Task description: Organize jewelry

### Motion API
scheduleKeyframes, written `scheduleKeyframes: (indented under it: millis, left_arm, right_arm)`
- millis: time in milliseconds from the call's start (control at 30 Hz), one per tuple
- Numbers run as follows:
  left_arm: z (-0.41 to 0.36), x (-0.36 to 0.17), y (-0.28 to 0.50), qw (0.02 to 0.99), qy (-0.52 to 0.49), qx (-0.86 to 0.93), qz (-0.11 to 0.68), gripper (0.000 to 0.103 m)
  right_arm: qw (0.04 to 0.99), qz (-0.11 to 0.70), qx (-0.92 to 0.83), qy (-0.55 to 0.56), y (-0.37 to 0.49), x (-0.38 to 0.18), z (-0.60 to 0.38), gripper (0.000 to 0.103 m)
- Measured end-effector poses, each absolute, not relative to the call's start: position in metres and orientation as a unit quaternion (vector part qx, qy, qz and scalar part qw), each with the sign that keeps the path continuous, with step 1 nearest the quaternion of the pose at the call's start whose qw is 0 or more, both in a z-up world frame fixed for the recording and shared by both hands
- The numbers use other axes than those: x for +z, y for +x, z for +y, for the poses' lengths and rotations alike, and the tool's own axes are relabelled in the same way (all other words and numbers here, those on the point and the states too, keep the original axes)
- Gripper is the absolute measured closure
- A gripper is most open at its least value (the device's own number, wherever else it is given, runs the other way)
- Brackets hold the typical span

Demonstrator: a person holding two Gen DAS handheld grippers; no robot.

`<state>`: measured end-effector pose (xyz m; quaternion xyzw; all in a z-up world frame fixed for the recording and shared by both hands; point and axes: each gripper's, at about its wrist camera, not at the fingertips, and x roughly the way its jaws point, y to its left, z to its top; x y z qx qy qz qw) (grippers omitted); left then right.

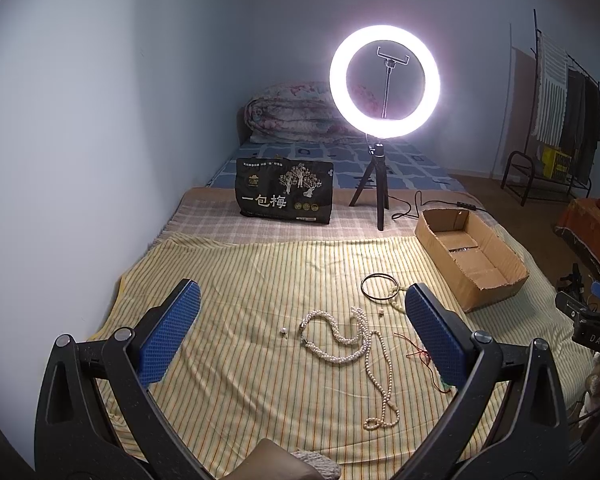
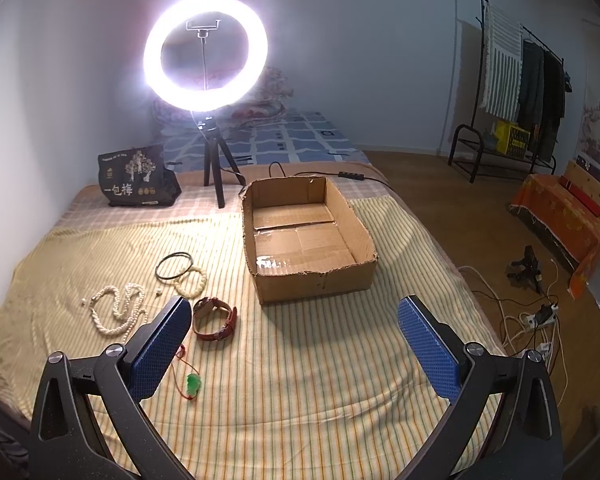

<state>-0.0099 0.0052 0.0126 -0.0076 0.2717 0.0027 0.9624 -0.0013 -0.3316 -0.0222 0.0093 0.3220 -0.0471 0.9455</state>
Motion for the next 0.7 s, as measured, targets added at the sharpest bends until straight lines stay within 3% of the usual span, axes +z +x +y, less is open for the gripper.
scheduleKeyframes:
  millis: [700]
  left_arm:
    - [0.0048,0.0125,-0.0114,0.963,-0.009,0.002,0.271,0.000]
  right_arm:
    - [0.945,0.324,-0.045,0.013,-0.0014,-0.0235,-0.3311,0.001]
